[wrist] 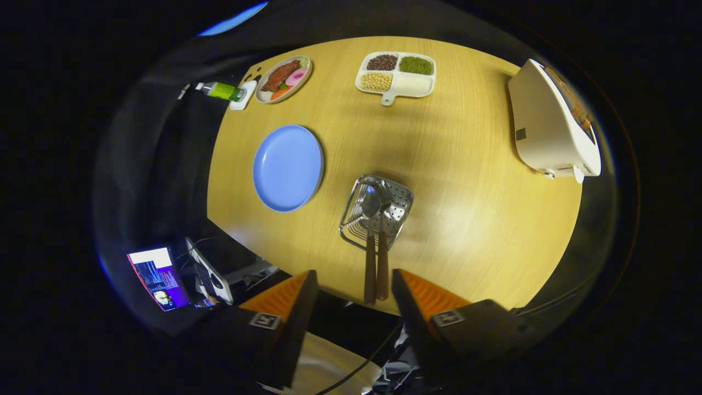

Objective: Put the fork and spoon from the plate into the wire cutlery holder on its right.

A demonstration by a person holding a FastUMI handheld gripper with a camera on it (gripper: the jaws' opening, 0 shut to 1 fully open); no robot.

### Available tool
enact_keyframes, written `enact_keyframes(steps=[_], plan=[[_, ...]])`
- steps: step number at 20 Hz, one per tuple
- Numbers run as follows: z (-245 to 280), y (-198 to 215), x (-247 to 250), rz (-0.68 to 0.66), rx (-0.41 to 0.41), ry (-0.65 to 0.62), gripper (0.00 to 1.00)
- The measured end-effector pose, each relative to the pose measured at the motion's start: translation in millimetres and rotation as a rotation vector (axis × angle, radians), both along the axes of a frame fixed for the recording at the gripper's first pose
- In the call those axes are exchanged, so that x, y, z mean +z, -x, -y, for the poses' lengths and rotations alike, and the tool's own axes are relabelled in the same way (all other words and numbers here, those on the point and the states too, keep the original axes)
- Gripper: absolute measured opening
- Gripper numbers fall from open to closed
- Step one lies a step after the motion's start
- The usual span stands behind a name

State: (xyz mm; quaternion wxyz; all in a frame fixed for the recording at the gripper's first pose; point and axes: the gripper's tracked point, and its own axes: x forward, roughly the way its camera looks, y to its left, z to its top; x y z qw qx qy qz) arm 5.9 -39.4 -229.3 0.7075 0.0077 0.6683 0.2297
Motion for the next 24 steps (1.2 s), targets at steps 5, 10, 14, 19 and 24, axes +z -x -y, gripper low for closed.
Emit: enact_keyframes(steps=[5, 10, 14, 19, 24], plan=[[-15.5, -12.6, 37.1, 0.194, -0.035, -0.082, 0.99], [-37.8, -11.3, 81.6, 0.437, -0.095, -0.169, 1.00], [-36.9, -8.3, 119.8, 0.624, -0.178, -0.201, 0.99], [-25.2, -0.1, 182.2, 0.919, -0.308, -0.222, 0.99], [14.1, 31.0, 240.0, 1.215, -0.501, -0.205, 0.99]])
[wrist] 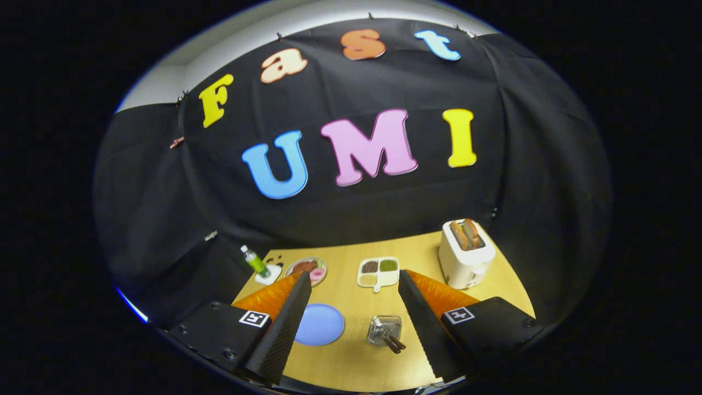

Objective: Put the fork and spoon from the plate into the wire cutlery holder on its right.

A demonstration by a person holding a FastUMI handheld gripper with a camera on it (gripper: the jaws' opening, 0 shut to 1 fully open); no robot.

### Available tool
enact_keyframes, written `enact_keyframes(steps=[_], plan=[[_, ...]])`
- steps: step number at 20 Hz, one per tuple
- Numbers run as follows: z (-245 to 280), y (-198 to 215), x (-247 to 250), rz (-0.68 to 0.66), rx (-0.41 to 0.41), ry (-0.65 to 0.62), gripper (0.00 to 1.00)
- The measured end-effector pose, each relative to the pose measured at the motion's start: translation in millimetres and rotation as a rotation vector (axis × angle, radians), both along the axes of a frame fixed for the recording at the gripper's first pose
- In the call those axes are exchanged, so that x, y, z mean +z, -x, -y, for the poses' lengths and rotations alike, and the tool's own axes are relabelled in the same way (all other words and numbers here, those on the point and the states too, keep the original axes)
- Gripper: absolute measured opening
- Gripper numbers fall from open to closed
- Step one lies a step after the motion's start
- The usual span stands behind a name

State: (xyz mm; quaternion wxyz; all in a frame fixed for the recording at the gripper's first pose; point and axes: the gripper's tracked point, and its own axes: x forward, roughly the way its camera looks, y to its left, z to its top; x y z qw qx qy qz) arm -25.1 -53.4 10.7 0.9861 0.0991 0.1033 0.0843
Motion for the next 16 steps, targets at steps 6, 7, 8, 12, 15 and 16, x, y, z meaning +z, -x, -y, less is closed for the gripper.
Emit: enact_keyframes(steps=[6, 7, 8, 12, 15, 16], plan=[[28.5, 21.8, 4.5, 0.042, -0.125, -0.014, 0.99], [27.9, 21.4, 2.6, 0.031, -0.128, -0.018, 0.99], [27.4, 20.6, 1.2, 0.023, -0.128, -0.021, 0.99], [21.4, 17.9, 1.1, 0.016, -0.121, 0.003, 0.99], [12.1, 15.5, 4.7, 0.019, -0.104, 0.013, 0.99], [9.7, 14.0, 5.2, 0.020, -0.098, 0.018, 0.99]])
